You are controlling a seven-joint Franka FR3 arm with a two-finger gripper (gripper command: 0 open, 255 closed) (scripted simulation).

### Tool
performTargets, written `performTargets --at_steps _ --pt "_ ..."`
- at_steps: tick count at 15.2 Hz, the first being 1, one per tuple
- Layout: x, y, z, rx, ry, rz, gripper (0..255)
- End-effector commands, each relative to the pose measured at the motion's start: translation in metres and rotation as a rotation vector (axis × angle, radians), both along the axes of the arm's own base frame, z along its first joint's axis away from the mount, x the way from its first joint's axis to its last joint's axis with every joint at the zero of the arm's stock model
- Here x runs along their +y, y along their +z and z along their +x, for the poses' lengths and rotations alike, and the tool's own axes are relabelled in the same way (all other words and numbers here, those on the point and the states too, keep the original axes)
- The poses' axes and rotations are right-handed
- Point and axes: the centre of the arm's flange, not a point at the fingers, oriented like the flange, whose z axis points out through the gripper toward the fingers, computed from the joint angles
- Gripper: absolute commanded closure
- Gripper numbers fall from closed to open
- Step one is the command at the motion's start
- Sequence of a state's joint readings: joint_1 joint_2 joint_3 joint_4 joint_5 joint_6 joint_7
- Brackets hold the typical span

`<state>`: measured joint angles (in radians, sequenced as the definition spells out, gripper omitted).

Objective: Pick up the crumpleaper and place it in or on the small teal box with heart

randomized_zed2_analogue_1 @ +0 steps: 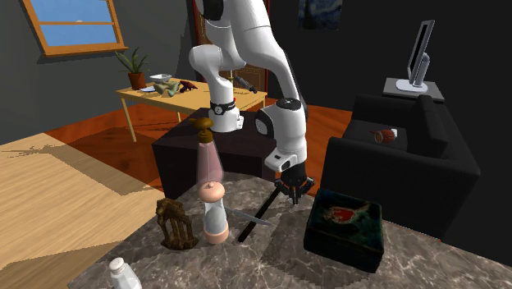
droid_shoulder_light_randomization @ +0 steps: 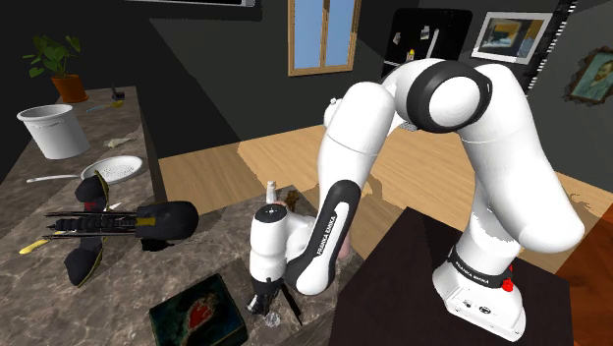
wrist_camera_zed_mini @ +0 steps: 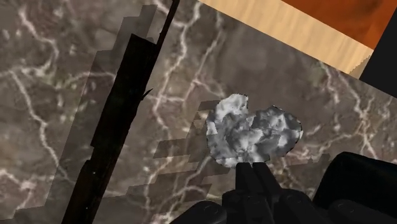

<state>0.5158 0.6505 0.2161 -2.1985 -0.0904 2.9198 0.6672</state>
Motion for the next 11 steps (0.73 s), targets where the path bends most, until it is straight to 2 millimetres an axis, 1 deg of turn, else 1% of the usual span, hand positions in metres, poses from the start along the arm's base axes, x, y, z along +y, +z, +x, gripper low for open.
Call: performTargets --at_steps 1,2,3,7,11 --pt "-0.001 -0.001 -0.001 0.003 0.000 -0.002 255" --pt "0.000 0.000 0.000 0.000 0.000 0.000 255" --pt "0.000 0.000 0.000 0.000 0.000 0.000 0" --pt "0.015 0.043 -0.036 -0.036 0.080 -0.127 0" --pt "0.015 0.022 -0.036 -0.036 0.080 -0.127 0"
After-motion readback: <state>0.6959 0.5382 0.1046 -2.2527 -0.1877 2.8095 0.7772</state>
